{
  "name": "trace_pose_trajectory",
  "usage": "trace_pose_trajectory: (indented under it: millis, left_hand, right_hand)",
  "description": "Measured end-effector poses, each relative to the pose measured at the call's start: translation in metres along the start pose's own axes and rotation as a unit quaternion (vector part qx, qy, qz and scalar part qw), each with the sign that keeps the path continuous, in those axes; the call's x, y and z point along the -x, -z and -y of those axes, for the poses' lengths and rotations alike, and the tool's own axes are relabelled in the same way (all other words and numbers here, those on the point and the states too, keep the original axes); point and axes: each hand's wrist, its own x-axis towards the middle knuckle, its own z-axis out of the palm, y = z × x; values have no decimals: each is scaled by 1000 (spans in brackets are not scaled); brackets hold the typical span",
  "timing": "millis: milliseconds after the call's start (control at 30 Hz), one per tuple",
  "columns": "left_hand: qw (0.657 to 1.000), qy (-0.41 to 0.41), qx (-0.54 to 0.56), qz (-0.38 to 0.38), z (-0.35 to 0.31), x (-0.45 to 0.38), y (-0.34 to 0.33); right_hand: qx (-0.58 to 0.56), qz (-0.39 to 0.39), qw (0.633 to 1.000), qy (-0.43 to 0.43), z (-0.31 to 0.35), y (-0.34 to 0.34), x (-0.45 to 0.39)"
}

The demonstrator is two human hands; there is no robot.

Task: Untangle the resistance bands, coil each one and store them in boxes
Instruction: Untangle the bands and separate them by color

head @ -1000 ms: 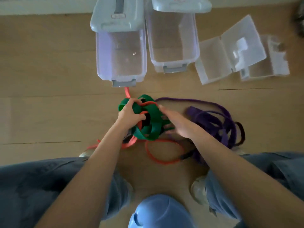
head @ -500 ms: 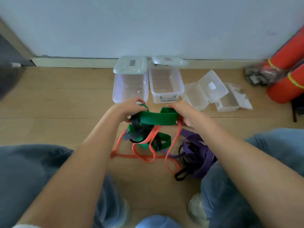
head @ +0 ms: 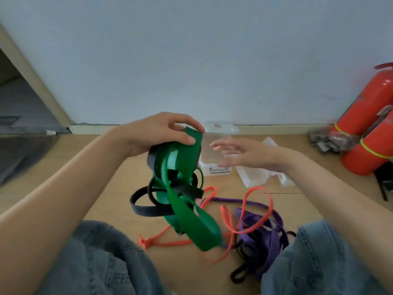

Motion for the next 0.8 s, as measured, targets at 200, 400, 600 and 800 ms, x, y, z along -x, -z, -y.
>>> trace_pose_trajectory:
  millis: [200,400,600,800]
  left_hand:
    - [981,-106,161,4,4,-5,14]
    - [982,64,-77,-162,34,-11,33]
    - [979,161,-128,-3,51,-4,23]
    - [983,22,-170,62,73,-27,-67]
  right_hand:
    - [-81,-18,993,85,1,-57,-42]
    - [-182,-108,976,44,1,-18,-37]
    - [-245,-121,957,95,16,-13,-19]
    - [-495,-187,828,185,26,6,-7]
